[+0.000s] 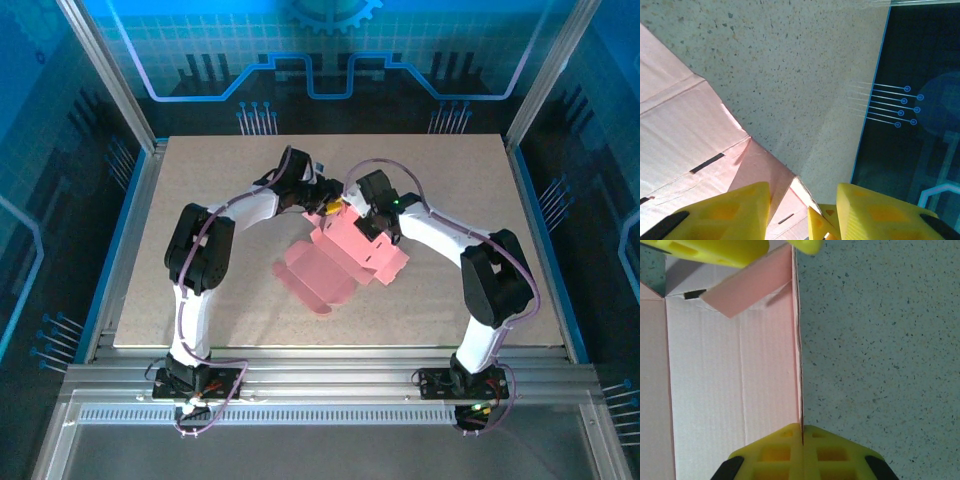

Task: Fold the paper box

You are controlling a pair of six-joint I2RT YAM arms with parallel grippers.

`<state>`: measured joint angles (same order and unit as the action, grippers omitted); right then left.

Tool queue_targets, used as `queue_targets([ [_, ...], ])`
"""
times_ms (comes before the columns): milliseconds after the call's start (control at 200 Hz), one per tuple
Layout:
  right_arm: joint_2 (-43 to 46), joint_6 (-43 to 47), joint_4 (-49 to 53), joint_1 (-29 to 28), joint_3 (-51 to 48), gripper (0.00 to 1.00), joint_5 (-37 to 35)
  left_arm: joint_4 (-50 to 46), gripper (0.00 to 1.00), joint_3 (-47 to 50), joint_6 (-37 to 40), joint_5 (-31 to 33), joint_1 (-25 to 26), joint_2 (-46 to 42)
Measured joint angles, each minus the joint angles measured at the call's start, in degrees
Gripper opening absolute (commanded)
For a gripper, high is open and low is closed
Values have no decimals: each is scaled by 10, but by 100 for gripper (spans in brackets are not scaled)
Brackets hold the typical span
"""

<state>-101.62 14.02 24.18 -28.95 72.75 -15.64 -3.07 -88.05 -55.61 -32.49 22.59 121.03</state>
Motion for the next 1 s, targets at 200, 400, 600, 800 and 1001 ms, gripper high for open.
queue_targets([
  [200,0,4,-1,-3,0,0,-13,1,41,2,-13,11,4,0],
  [400,0,10,-1,-14,-1,0,-34,0,36,1,-30,25,6,0],
  [600,0,18,-2,-26,-1,0,-61,-16,32,0,-52,43,9,0],
  [800,0,26,-3,-41,-1,0,-84,-63,34,-19,-95,58,13,0],
  [1001,-6,30,-3,-45,-1,0,-94,-70,34,-19,-138,60,13,0],
])
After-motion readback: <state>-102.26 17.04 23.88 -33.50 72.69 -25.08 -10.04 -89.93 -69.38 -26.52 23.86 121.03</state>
